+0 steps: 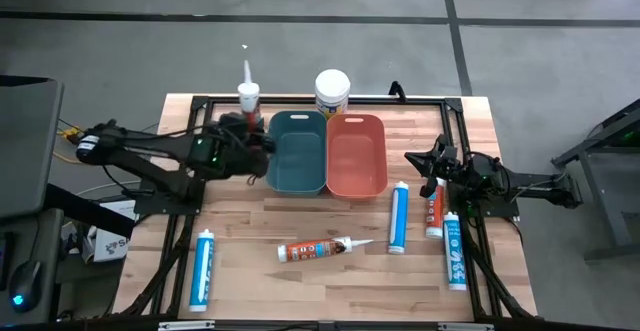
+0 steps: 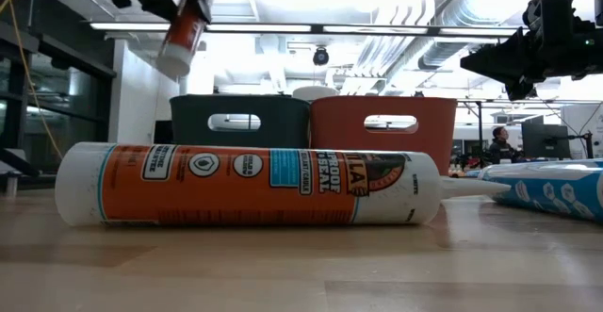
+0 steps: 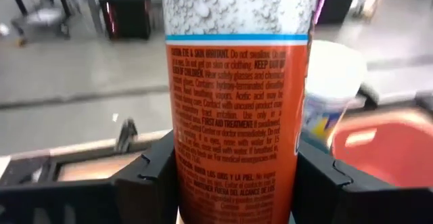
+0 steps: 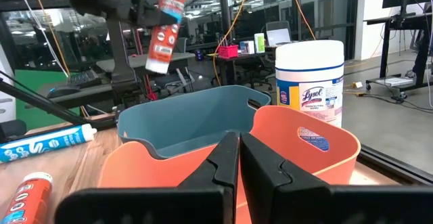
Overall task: Pick & place silicon tubes, Sealant and Lysol wipes
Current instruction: Put the top left orange sealant into the blue bin
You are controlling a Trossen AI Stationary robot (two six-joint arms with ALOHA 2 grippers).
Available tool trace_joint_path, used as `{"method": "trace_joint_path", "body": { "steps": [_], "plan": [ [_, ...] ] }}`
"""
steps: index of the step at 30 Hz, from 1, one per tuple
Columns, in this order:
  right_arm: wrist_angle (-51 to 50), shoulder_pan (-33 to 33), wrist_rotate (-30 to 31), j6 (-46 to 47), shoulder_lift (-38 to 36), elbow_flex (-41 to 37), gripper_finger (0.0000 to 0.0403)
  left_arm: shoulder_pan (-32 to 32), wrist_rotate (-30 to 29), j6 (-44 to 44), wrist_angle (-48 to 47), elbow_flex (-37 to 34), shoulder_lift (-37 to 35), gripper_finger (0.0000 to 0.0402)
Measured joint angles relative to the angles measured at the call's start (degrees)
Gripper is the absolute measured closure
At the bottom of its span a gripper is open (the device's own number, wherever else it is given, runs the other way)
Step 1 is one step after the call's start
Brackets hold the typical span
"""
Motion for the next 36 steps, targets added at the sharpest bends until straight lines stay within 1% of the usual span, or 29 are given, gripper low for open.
{"method": "trace_joint_path", "body": {
  "steps": [6, 9, 11, 17, 20, 23, 28, 36],
  "plan": [
    [0.0, 0.0, 0.0, 0.0, 0.0, 0.0, 0.0391, 7.2, 10.4, 9.5, 8.9, 2.5, 3.8, 0.0218],
    [0.0, 0.0, 0.0, 0.0, 0.0, 0.0, 0.0391, 10.3, 15.9, 12.1, 13.3, 2.5, 5.6, 0.0219],
    [0.0, 0.0, 0.0, 0.0, 0.0, 0.0, 0.0391, 12.0, 19.2, 12.2, 16.1, 2.6, 7.2, 0.0219],
    [-0.1, 0.0, 0.0, 0.0, 0.0, 0.0, 0.0391, 15.8, 26.0, 8.8, 16.6, 2.5, 10.8, 0.0219],
    [-0.1, 0.0, 0.0, 0.0, 0.0, 0.0, 0.0391, 16.9, 29.5, 7.1, 18.2, 2.5, 12.8, 0.0219],
    [-0.1, 0.0, 0.0, 0.0, 0.0, 0.0, 0.0391, 17.5, 33.3, 5.6, 17.0, 2.5, 14.1, 0.0219],
    [-0.2, 0.0, 0.0, 0.0, 0.0, 0.0, 0.0391, 18.1, 36.8, 3.2, 15.0, 2.5, 15.8, 0.0219],
    [-0.2, 0.0, 0.0, 0.0, 0.0, 0.0, 0.0391, 18.1, 37.5, -1.1, 12.1, 2.5, 18.8, 0.0219]
  ]
}}
